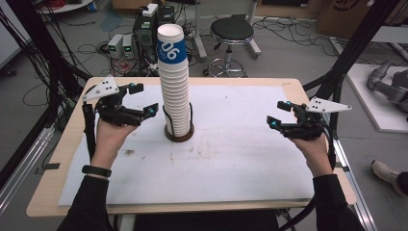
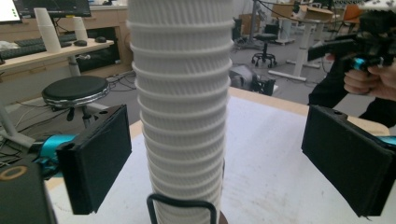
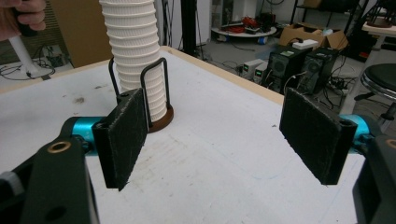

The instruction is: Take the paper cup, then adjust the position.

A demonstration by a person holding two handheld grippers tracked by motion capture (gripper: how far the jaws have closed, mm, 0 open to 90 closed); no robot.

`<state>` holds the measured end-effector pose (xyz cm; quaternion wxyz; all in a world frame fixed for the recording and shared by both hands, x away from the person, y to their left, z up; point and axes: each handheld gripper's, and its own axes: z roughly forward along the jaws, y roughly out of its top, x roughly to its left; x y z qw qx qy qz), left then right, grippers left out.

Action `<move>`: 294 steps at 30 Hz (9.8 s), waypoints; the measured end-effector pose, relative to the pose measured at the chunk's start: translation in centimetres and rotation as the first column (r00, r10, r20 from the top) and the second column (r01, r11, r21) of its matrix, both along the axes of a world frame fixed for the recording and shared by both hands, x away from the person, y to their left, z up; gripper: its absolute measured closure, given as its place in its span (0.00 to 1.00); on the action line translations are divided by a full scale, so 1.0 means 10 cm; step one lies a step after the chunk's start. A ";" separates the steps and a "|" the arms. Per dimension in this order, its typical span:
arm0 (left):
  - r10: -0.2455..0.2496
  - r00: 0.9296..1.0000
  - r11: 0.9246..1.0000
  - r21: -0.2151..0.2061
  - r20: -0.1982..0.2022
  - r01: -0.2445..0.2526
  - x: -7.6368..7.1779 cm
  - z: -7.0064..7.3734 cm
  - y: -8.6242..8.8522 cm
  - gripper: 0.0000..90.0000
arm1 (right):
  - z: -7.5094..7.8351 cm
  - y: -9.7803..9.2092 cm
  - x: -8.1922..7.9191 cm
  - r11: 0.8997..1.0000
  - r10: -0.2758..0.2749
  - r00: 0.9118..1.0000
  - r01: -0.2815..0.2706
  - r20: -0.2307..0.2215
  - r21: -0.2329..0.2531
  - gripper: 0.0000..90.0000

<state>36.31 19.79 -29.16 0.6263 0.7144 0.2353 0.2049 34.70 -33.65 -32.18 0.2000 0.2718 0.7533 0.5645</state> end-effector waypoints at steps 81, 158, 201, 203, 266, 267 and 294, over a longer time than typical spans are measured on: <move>-0.095 0.994 0.995 -0.014 -0.052 0.094 0.76 0.31 -0.42 0.14 | 1.54 1.84 0.82 0.960 0.266 0.963 -0.268 0.036 0.082 0.24; -0.013 0.999 0.998 0.055 0.040 0.011 0.11 0.17 -0.10 0.08 | 1.07 0.88 0.40 0.984 0.135 0.984 -0.146 0.113 0.099 0.33; -0.154 0.985 0.981 0.110 -0.077 0.162 -0.26 -0.76 -0.52 0.08 | -0.13 0.52 -0.06 0.984 0.167 0.986 -0.166 -0.010 0.064 0.33; -0.162 0.984 0.979 0.114 -0.070 0.169 -0.27 -0.76 -0.55 0.08 | -0.14 0.50 -0.07 0.984 0.166 0.986 -0.165 -0.015 0.063 0.33; -0.452 0.881 0.889 0.009 -0.143 0.457 -0.30 -0.98 -1.72 0.08 | -0.12 0.82 -0.18 0.920 0.384 0.922 -0.379 -0.043 0.102 0.33; -0.456 0.879 0.887 0.009 -0.142 0.462 -0.30 -0.98 -1.74 0.08 | -0.12 0.83 -0.18 0.918 0.389 0.920 -0.384 -0.044 0.099 0.33; -0.449 0.881 0.889 0.019 -0.148 0.457 -0.28 -0.99 -1.92 0.15 | -0.13 0.95 -0.19 0.901 0.424 0.904 -0.417 -0.050 0.118 0.34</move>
